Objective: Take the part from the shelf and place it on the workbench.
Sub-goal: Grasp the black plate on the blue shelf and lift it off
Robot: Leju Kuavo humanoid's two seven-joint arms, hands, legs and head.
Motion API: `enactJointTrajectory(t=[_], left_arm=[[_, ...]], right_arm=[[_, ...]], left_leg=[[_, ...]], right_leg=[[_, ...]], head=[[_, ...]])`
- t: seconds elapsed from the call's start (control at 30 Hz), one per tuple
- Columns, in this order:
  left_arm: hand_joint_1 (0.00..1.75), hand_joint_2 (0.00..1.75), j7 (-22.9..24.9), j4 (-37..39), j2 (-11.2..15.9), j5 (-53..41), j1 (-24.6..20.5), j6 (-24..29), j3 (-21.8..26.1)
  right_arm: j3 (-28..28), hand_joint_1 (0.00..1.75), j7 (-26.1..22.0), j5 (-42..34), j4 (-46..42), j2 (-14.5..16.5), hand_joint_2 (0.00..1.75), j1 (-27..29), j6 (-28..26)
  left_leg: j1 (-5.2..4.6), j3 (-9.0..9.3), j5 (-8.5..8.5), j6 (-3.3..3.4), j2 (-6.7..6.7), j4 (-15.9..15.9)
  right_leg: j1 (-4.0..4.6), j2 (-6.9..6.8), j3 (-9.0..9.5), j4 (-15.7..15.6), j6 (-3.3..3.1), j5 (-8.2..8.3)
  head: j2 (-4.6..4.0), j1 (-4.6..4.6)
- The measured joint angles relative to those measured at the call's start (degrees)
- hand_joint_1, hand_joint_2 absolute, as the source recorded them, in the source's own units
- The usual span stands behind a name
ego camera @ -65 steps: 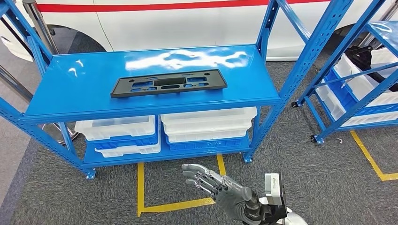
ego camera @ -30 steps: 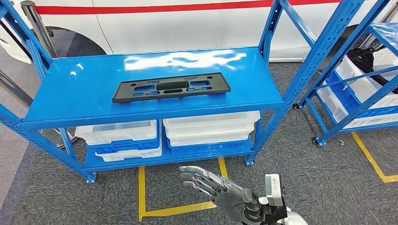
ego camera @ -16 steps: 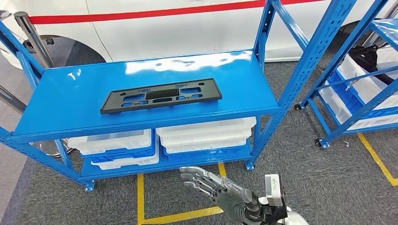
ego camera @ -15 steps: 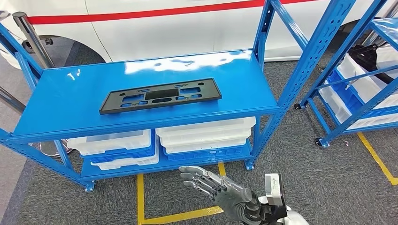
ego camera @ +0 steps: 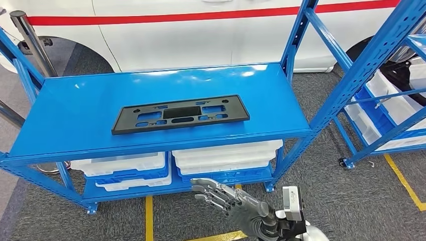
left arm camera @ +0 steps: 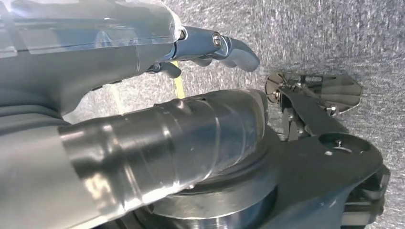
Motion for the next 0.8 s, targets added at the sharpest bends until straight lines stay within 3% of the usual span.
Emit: enactJointTrajectory(t=[0.03,0.1,0.17,0.3,0.37,0.43,0.47,0.5,0.53,0.6,0.63,0.67,0.8], left_arm=[[0.0,0.0,0.0,0.0,0.0,0.0,0.0,0.0,0.0],[0.0,0.0,0.0,0.0,0.0,0.0,0.1,0.0,0.0],[0.0,0.0,0.0,0.0,0.0,0.0,0.0,0.0,0.0],[0.0,0.0,0.0,0.1,0.0,0.0,-0.1,-0.1,0.0],[0.0,0.0,-0.1,0.1,0.0,0.0,-0.2,-0.1,0.0],[0.0,0.0,-0.2,0.2,0.0,-0.2,-0.2,-0.2,0.1],[0.0,0.0,-0.2,0.2,-0.1,-0.2,-0.2,-0.3,0.1],[0.0,0.0,-0.2,0.3,-0.1,-0.3,-0.2,-0.3,0.2],[0.0,0.0,-0.2,0.4,-0.1,-0.3,-0.1,-0.3,0.2],[0.0,0.0,-0.3,0.6,0.0,-0.4,0.0,-0.5,0.5],[0.0,0.0,-0.3,0.8,0.0,-0.4,0.0,-0.6,0.7],[0.0,0.0,-0.4,0.9,0.0,-0.4,-0.1,-0.7,0.9],[0.0,0.0,-0.4,1.0,0.0,-0.4,0.1,-1.0,1.4]], right_arm=[[0.0,0.0,0.0,0.0,0.0,0.0,0.0,0.0,0.0],[0.0,0.0,0.0,0.0,0.0,0.0,0.0,0.0,0.0],[0.0,0.0,0.0,0.0,0.1,0.0,0.0,0.0,0.0],[0.1,0.0,0.0,0.0,0.2,0.0,1.75,0.0,0.1],[0.2,0.0,0.1,-0.1,0.2,0.0,1.75,-0.1,0.1],[0.3,0.0,0.2,-0.1,0.3,0.0,1.75,-0.1,0.1],[0.3,0.0,0.3,-0.1,0.4,0.0,1.75,-0.1,0.1],[0.3,0.0,0.4,0.0,0.4,0.0,1.75,-0.1,-0.1],[0.3,0.0,0.7,0.4,0.5,0.0,1.75,-0.1,-0.5],[0.3,0.0,1.5,2.1,0.5,0.0,1.75,-0.1,-2.0],[0.3,0.0,1.8,2.9,0.6,0.0,1.75,-0.1,-2.7],[0.3,0.0,2.0,3.6,0.6,0.0,1.75,-0.1,-3.2],[0.3,0.0,2.2,4.2,0.7,0.0,1.75,-0.2,-3.5]], left_leg=[[0.0,0.71,-0.51,-0.1,-0.02,0.0],[-0.04,1.91,-1.55,-0.46,-0.05,0.0],[-0.13,2.33,-2.29,-1.03,-0.11,0.0],[-0.15,2.48,-2.96,-2.11,-0.12,1.5],[0.01,-0.18,-4.98,-2.65,-0.09,6.6],[0.14,-4.65,-7.92,-3.12,-0.09,13.5],[0.2,-6.34,-8.47,-3.26,-0.09,15.6],[0.23,-7.12,-7.79,-3.31,-0.09,15.7],[0.25,-6.84,-5.86,-3.26,-0.09,13.7],[0.19,-4.31,-0.76,-2.83,-0.08,6.0],[0.05,-3.32,0.45,-2.54,-0.1,2.9],[-0.09,-2.71,1.16,-2.22,-0.12,1.0],[-0.02,-2.1,1.96,-1.0,-0.07,-0.2]], right_leg=[[0.0,-0.01,0.24,-2.4,-0.12,1.95],[0.2,-0.11,1.89,-9.7,-0.73,7.61],[0.6,-0.2,2.68,-13.8,-1.5,10.64],[0.44,-0.11,3.86,-15.0,-2.7,10.73],[0.27,-0.19,4.76,-15.6,-3.19,10.48],[0.28,-0.23,5.11,-15.6,-3.48,10.04],[0.29,-0.19,5.3,-15.5,-3.53,9.8],[0.3,-0.11,5.58,-15.5,-3.53,9.53],[0.3,-0.02,5.94,-15.4,-3.48,9.25],[0.33,0.1,6.71,-15.4,-3.23,8.72],[0.37,0.11,6.88,-15.3,-3.01,8.54],[0.4,0.09,6.89,-15.3,-2.74,8.38],[0.43,0.05,6.9,-15.0,-1.49,7.7]], head=[[0.0,0.01],[0.0,-0.05],[0.0,-0.16],[0.0,-0.2],[0.0,-0.21],[0.0,-0.21],[0.0,-0.21],[0.0,-0.21],[0.0,-0.22],[0.0,-0.2],[0.0,-0.2],[0.0,-0.19],[0.0,-0.18]])
